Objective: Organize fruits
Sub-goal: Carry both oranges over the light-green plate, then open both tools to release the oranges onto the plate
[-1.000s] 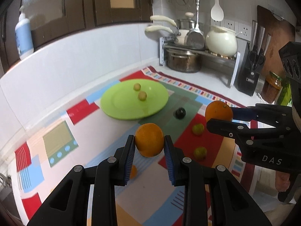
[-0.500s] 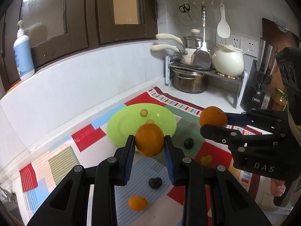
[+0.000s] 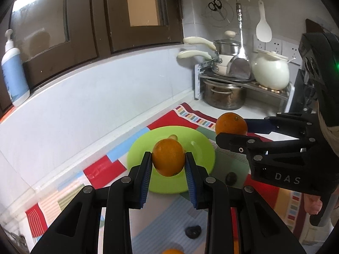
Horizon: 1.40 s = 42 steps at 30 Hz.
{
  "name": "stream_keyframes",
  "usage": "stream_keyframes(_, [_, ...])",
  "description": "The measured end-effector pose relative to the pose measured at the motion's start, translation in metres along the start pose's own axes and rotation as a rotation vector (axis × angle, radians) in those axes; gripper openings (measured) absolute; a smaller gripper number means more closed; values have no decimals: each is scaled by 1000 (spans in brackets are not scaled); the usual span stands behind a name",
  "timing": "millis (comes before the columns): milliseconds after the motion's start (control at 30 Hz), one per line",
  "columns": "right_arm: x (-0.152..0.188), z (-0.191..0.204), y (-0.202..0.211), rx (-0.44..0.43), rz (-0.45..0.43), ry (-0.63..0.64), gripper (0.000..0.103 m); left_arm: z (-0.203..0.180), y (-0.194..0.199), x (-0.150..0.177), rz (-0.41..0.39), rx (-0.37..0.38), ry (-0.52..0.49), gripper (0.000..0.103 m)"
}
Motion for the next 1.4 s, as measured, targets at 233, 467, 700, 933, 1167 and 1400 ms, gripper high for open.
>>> stream_keyframes(233, [-14, -11, -35, -2, 45, -14, 42, 9, -32, -11, 28, 7, 8, 31])
stream_keyframes(467, [-20, -27, -74, 9, 106, -11, 42, 18, -71, -14, 76, 19, 26, 31])
stream_keyframes(700, [-20, -41, -112, 12, 163, -11, 42, 22, -114, -7, 146, 36, 47, 31])
stream_keyframes(933, [-12, -50, -144, 4, 229, -33, 42, 26, -146, 3, 199, 40, 55, 31])
stream_keyframes(1167, [-8, -53, -161, 0, 254, -41, 42, 31, -162, 9, 223, 26, 63, 32])
stream_keyframes(1400, [-9, -54, -160, 0, 247, -68, 48, 40, -149, 6, 201, -12, 77, 44])
Point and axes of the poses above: each gripper's, at about its wrist camera, not at the fingertips, and y roughly against the way its jaws point, z to its left, x to its underside, the point moved 8 cm from there along -y, roughly the way its jaws point, and after that the axes turned 1 degree about -x, right-handed, at the moved point
